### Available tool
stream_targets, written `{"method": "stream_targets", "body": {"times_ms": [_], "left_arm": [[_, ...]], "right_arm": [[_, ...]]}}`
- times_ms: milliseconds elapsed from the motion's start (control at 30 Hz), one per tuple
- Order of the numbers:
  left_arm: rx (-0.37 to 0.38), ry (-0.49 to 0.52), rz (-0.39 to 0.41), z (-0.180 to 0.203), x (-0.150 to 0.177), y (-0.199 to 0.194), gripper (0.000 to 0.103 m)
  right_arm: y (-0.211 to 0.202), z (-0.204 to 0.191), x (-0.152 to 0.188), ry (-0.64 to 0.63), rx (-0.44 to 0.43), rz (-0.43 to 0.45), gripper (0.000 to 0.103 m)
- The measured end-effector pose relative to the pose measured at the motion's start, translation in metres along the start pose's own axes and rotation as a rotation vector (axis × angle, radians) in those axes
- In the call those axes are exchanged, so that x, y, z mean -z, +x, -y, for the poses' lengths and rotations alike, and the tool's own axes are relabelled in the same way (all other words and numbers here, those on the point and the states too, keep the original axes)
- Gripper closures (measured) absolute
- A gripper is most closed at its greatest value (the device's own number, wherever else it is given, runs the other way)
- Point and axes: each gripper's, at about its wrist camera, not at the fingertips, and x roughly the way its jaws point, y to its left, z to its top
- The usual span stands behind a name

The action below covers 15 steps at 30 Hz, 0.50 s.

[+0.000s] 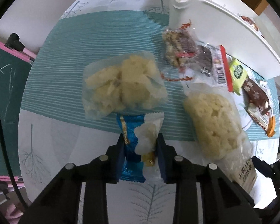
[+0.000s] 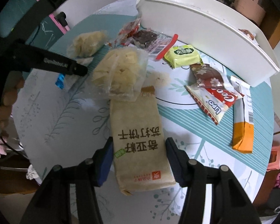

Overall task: Organize snacks
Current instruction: 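Grasp the blue wrapper with the left tool while the right tool grasps the beige biscuit pack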

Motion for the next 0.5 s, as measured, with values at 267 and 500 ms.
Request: {"method": "stream_targets", "body": {"times_ms": [267,500], "left_arm": [[0.025,0.085,0.023,0.026,0.025,-0.03,0.075],[0.07,0.173,0.028,0.063,0.038,-0.055,0.075]], "right_arm": [[-0.035,0.015,0.012,0.045,-0.038,0.032,0.053],[-0.049,0.024,0.02,0.112,-0.104,0.022,0.103]]}}
